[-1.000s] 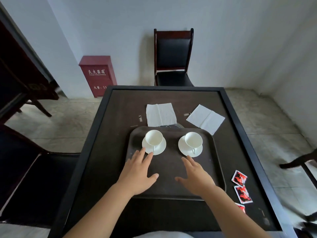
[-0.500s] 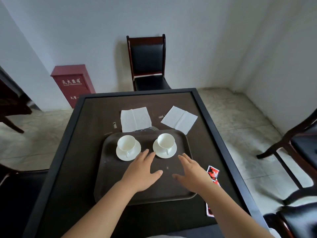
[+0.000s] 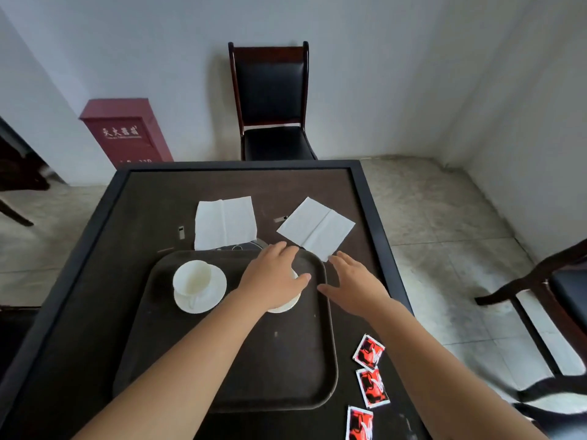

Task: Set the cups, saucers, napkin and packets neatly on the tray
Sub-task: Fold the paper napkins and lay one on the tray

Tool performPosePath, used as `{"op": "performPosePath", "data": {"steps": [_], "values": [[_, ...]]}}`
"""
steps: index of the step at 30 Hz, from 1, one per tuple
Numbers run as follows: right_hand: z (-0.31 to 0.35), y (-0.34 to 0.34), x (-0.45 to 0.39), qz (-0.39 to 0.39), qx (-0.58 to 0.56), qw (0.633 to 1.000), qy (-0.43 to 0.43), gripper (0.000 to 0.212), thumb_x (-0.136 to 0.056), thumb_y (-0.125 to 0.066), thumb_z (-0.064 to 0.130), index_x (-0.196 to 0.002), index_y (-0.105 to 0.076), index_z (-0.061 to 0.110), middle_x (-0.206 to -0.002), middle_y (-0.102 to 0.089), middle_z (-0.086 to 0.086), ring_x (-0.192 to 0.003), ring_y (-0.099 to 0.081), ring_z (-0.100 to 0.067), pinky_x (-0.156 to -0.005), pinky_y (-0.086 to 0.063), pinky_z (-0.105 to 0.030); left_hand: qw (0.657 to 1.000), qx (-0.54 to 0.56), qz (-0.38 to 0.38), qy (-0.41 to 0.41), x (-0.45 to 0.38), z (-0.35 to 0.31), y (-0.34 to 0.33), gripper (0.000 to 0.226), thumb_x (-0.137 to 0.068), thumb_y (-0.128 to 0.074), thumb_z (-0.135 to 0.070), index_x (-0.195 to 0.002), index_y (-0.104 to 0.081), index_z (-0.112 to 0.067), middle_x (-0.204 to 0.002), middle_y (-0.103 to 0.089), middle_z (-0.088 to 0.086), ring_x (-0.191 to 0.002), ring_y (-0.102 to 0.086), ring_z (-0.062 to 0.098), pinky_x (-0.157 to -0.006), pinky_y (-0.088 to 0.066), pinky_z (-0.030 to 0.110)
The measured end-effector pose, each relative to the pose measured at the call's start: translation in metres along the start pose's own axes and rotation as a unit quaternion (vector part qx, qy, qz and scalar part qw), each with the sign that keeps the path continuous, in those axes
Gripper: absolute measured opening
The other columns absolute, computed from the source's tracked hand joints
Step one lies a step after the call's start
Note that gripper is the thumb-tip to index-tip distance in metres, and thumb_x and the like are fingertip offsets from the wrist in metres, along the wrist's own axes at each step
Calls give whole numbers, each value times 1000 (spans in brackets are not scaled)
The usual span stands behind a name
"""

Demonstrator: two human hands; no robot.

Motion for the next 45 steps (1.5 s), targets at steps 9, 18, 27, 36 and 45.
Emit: {"op": "performPosePath", "data": {"steps": [9,18,27,36,45], "values": [[-26,6,-114,17,34,998,51,69,-92,-57,49,-148,-31,20,-152,-39,5,-130,-45,-20,-95,-49,-43,998,-10,38,53,-109,14,-27,53,-91,-46,-54,-134,-47,-22,-139,-49,-1,-122,-47,26,-88,-46,43],[-71,-17,-222,45,31,998,41,60,-94,-56,40,-147,-36,21,-154,-37,2,-133,-43,-19,-96,-47,-39,992,-28,56,105,-205,32,-77,46,-92,-42,-55,-123,-47,-20,-127,-54,3,-112,-52,30,-81,-49,44],[-85,-40,-279,55,189,962,188,69,-92,-51,54,-150,-25,26,-163,-12,2,-146,-13,-22,-112,-25,-41,977,-115,108,141,-247,54,-135,87,-85,-34,-76,-151,-7,-25,-161,8,11,-146,3,41,-109,-23,59],[-126,-48,-270,-2,188,964,185,80,-86,-27,78,-151,-23,30,-151,-28,2,-135,-24,-27,-114,-22,-44,982,-151,111,-22,-289,69,-126,101,-76,-43,-81,-151,5,-34,-162,18,4,-147,18,33,-114,0,62],[-133,-46,-273,-47,124,979,154,81,-88,-22,74,-150,-31,23,-156,-31,1,-141,-24,-25,-115,-21,-42,969,-133,174,-110,-315,91,-117,107,-64,-62,-74,-149,-2,-48,-158,28,-12,-144,28,16,-115,10,49]]}}
Point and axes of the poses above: each hand's wrist, its own x-axis away from the middle knuckle, its own y-axis out of the back of the hand, z = x × y, the point moved 8 cm from there along -x, towards the middle knuckle
